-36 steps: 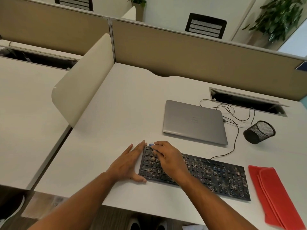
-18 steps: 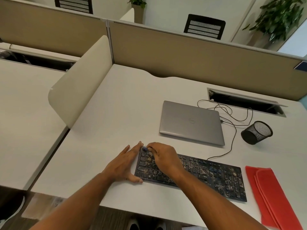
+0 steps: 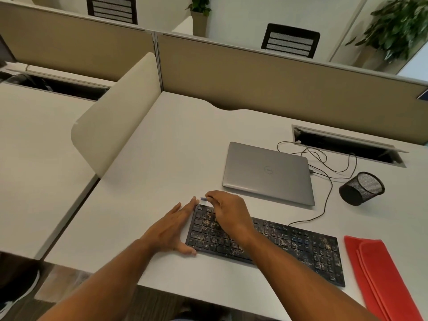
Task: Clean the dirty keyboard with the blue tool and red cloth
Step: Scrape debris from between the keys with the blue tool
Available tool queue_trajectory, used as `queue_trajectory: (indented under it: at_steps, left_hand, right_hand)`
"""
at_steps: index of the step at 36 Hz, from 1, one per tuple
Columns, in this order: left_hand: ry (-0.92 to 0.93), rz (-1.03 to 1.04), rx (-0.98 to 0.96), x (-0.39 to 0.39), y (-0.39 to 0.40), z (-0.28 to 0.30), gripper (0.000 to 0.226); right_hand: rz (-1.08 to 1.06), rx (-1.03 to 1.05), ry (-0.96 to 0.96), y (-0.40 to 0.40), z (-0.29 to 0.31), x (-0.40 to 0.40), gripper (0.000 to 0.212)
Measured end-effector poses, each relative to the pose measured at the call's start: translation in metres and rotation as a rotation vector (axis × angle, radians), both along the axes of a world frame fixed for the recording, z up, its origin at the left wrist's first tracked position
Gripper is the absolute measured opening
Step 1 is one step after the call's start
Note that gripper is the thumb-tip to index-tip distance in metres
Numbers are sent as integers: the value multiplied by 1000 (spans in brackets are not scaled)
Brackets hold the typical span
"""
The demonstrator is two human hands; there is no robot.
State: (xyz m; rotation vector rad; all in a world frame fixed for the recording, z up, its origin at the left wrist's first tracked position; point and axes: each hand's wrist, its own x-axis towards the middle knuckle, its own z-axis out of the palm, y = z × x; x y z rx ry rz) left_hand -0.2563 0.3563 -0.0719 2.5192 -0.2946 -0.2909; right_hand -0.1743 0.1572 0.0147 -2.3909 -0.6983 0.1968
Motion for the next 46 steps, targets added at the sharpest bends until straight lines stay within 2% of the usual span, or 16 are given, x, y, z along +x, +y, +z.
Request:
queue_trajectory:
  at_steps: [6, 11, 15, 19, 21, 25, 30, 36, 43, 46]
  left_hand:
    - [1, -15, 2, 0, 1, -2, 150]
    - [1, -28, -32, 1, 3, -2, 151]
    - [10, -44, -42, 2, 6, -3, 153]
    - [13, -45, -41, 2, 7, -6, 153]
    - [13, -36, -53, 2, 7, -7, 154]
    - [8, -30, -67, 2, 7, -6, 154]
    - [4, -35, -46, 3, 8, -9, 156]
    - [5, -27, -32, 3, 9, -10, 156]
    - [21, -24, -27, 3, 9, -11, 157]
    - [19, -19, -23, 3, 9, -12, 157]
  right_hand:
    - [155, -82, 61, 3, -1, -8, 19]
    - [80, -43, 8, 4, 9, -4, 17]
    - [129, -175, -13, 11, 2, -8, 20]
    - [159, -202, 8, 13, -5, -14, 20]
    - [129, -160, 22, 13, -1, -14, 18]
    - [-73, -56, 18, 14, 3, -8, 20]
    - [11, -133, 80, 16, 0, -16, 21]
    - [-81, -27, 50, 20, 9, -16, 20]
    - [73, -212, 9, 21, 2, -22, 20]
    - [-32, -112, 44, 19, 5, -17, 19]
